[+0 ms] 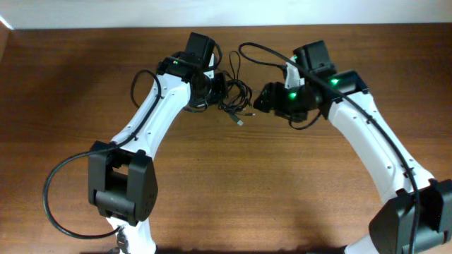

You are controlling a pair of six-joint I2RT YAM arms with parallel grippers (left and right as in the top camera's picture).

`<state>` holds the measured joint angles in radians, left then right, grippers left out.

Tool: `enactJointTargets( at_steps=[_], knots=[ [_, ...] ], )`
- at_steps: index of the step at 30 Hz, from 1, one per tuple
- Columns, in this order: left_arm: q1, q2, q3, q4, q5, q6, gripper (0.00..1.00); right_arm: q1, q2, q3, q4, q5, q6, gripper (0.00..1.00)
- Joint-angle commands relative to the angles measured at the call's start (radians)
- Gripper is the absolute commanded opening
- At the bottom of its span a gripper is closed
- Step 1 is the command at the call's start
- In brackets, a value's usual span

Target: Untangle cables

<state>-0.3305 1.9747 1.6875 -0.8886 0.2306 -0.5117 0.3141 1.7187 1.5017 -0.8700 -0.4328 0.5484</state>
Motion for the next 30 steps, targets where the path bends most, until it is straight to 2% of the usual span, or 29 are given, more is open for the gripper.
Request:
enactJointTargets(
  at_steps=[1, 5, 7, 11, 12, 13, 14, 15, 16, 19, 20, 21, 23, 25, 27, 30],
  knots=[
    [0.003, -0.021, 0.016, -0.003, 0.008, -0.203, 0.00, 0.040, 0.000, 0.013, 0.096, 0.006, 0.127, 0.62],
    [0.003, -0.021, 0.016, -0.003, 0.077, -0.237, 0.00, 0.079, 0.049, 0.013, 0.167, 0.010, 0.172, 0.62],
    [0.006, -0.021, 0.016, -0.003, 0.163, -0.238, 0.00, 0.079, 0.072, 0.013, 0.188, 0.029, 0.193, 0.60],
    [0.024, -0.021, 0.016, -0.003, 0.328, -0.252, 0.00, 0.079, 0.134, 0.013, 0.254, 0.041, 0.193, 0.50],
    [0.024, -0.021, 0.016, -0.003, 0.341, -0.252, 0.00, 0.078, 0.140, 0.013, 0.264, 0.044, 0.193, 0.46],
    [0.026, -0.021, 0.016, -0.003, 0.352, -0.252, 0.00, 0.078, 0.140, 0.013, 0.273, 0.045, 0.192, 0.37],
    [0.031, -0.021, 0.016, -0.003, 0.358, -0.251, 0.00, 0.078, 0.140, 0.013, 0.278, 0.045, 0.189, 0.24],
    [0.034, -0.021, 0.016, -0.003, 0.357, -0.251, 0.00, 0.078, 0.140, 0.013, 0.274, 0.043, 0.182, 0.04],
    [0.056, -0.021, 0.016, 0.001, 0.339, -0.244, 0.00, 0.075, 0.132, 0.014, 0.265, 0.015, 0.140, 0.04],
    [0.137, -0.021, 0.016, 0.080, 0.305, -0.078, 0.00, 0.039, 0.038, 0.014, 0.195, -0.096, 0.066, 0.04],
    [0.161, -0.021, 0.016, 0.097, 0.306, -0.074, 0.00, 0.031, 0.002, 0.014, 0.132, -0.113, 0.051, 0.04],
    [0.185, -0.021, 0.016, 0.121, 0.338, -0.072, 0.00, 0.019, -0.009, 0.014, 0.049, -0.113, 0.030, 0.04],
    [0.239, -0.021, 0.016, 0.224, 0.523, -0.037, 0.00, 0.010, -0.006, 0.003, -0.104, -0.043, -0.011, 0.04],
    [0.275, -0.022, 0.016, 0.258, 0.605, -0.034, 0.00, 0.008, -0.006, 0.000, -0.139, 0.027, -0.019, 0.04],
    [0.315, -0.026, 0.017, 0.300, 0.725, 0.036, 0.00, -0.002, -0.005, 0.000, -0.147, 0.042, -0.048, 0.04],
    [0.341, -0.089, 0.019, 0.304, 0.774, 0.110, 0.00, -0.002, -0.005, 0.000, -0.136, 0.052, -0.155, 0.04]
  ],
)
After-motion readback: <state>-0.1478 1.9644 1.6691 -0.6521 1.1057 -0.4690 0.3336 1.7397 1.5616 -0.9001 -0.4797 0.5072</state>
